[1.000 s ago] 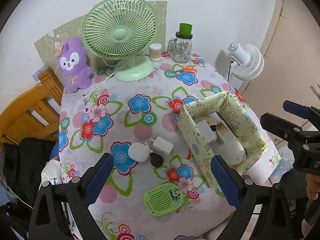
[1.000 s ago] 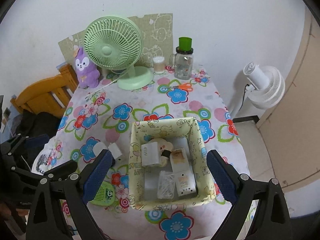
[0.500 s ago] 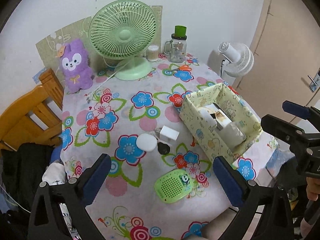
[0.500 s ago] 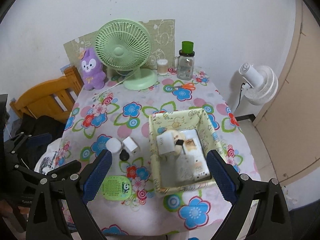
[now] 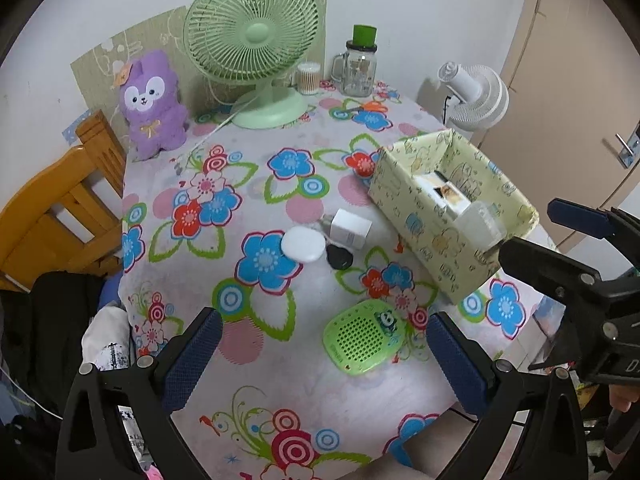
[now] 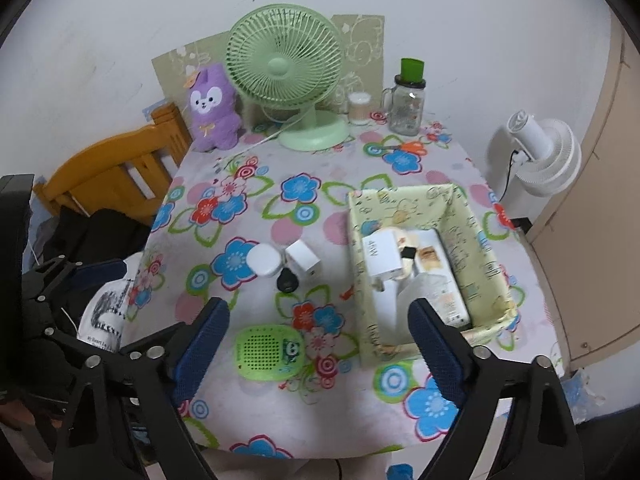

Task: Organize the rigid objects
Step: 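Withdraw both tools from the fabric box toward the green speaker, then grasp the green PANDA speaker with the left tool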

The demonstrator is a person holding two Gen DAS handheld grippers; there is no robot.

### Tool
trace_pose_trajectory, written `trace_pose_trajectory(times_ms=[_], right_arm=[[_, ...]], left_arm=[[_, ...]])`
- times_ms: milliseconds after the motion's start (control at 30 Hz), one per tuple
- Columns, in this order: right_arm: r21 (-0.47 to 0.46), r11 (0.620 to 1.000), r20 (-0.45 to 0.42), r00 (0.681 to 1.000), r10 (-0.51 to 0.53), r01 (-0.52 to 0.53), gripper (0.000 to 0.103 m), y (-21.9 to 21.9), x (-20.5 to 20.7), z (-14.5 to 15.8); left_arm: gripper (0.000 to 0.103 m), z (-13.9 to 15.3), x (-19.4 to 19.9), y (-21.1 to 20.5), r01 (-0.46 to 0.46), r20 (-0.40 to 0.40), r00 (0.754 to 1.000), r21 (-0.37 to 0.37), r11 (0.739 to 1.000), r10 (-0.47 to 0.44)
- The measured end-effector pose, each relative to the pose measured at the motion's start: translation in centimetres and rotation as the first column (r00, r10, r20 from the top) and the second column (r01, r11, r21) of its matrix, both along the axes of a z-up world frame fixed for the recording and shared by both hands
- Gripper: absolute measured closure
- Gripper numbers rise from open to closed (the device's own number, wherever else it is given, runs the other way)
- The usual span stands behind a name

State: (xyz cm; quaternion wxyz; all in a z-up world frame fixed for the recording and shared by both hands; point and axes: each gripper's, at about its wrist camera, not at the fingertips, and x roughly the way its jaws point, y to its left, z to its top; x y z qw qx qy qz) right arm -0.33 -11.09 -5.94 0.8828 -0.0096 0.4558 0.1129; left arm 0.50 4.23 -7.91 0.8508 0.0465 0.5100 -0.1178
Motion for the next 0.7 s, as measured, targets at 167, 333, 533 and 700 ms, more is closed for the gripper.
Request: trace_pose_trajectory(times_ms=[167, 333, 533, 700], right_arm=[[0.015, 1.0, -0.043, 0.999, 0.013, -0.012, 0.019, 0.8, 0.4, -1.2], [-0.009, 0.999, -0.048, 0.998, 0.032, -0.032, 0.026, 1.6, 0.8, -2.5], [-0.067, 0.995, -0.052, 0.996, 0.074, -0.077, 0.032, 2.8, 0.9, -4.5], [-0.062, 0.994, -0.102, 0.991, 0.087, -0.093, 0.033, 3.3, 1.3, -6.4]], left_arm=[[0.0, -1.0, 0.1, 0.5, 0.001, -0.021, 1.0, -0.008, 1.0, -0.001], [0.0, -2.6, 0.7, 0.7, -0.019, -0.057, 0.998, 0.004, 1.0, 0.02], [0.0, -5.2, 1.2, 0.0, 0.014, -0.106, 0.994, 0.02, 1.0, -0.012], [0.0, -7.2, 1.5, -0.8, 0.063, -0.141, 0.988, 0.008, 0.998, -0.061]])
